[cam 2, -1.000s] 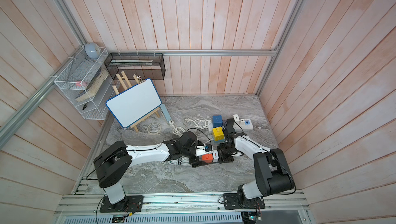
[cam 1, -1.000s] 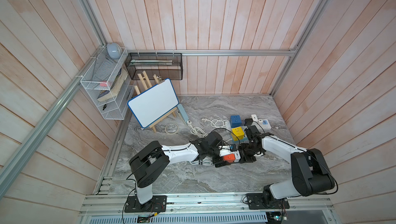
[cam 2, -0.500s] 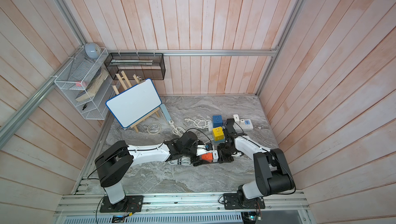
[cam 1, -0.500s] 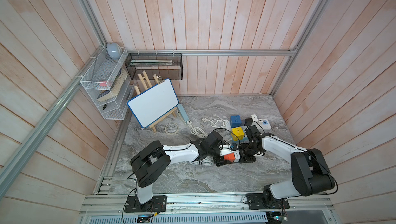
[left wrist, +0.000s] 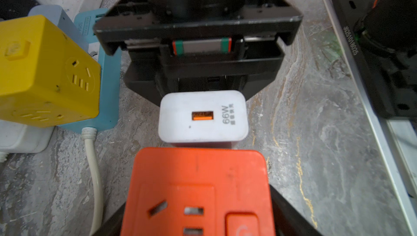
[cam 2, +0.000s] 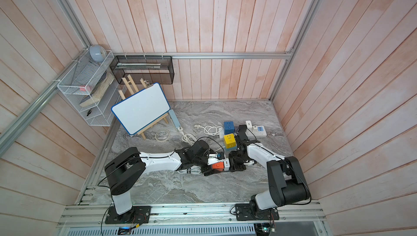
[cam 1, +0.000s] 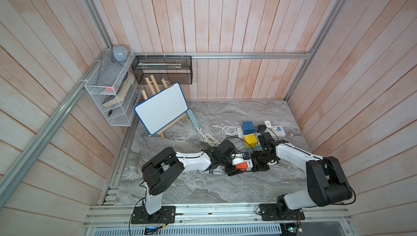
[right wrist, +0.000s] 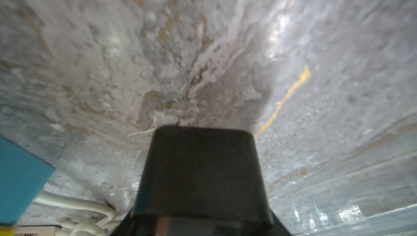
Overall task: Pull the plug off the socket
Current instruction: Remove the plug from the socket.
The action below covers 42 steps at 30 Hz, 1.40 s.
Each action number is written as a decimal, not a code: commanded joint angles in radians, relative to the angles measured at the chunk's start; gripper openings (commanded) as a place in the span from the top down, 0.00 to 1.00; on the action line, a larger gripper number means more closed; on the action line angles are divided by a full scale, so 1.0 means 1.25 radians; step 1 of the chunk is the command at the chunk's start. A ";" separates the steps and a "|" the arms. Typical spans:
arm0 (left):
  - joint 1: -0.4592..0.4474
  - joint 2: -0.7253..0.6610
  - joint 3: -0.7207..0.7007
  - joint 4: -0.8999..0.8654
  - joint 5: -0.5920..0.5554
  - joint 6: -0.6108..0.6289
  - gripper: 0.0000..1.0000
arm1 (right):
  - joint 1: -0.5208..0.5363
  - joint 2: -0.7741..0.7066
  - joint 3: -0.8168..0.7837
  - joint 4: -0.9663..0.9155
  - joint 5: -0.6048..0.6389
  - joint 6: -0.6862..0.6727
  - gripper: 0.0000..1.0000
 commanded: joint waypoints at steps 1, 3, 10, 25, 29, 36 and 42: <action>-0.002 0.016 0.007 0.017 -0.010 -0.012 0.19 | 0.002 0.028 -0.019 0.015 -0.004 0.000 0.60; -0.003 0.017 0.007 0.019 -0.014 -0.014 0.21 | 0.002 0.028 -0.018 0.015 -0.004 -0.001 0.59; -0.004 0.016 0.020 0.013 -0.034 -0.019 0.37 | 0.002 0.029 -0.018 0.012 -0.005 0.001 0.64; -0.005 0.002 0.032 -0.013 -0.004 -0.018 0.78 | 0.002 0.027 -0.015 0.012 -0.001 0.011 0.72; -0.005 -0.002 0.032 -0.015 -0.009 -0.027 0.86 | 0.002 0.024 -0.018 0.011 0.003 0.014 0.72; -0.005 -0.020 0.035 -0.015 0.012 -0.041 0.94 | 0.001 0.024 -0.020 0.005 0.007 0.022 0.73; -0.005 -0.038 0.064 -0.046 0.054 -0.053 1.00 | 0.002 0.037 -0.018 0.012 0.007 0.026 0.73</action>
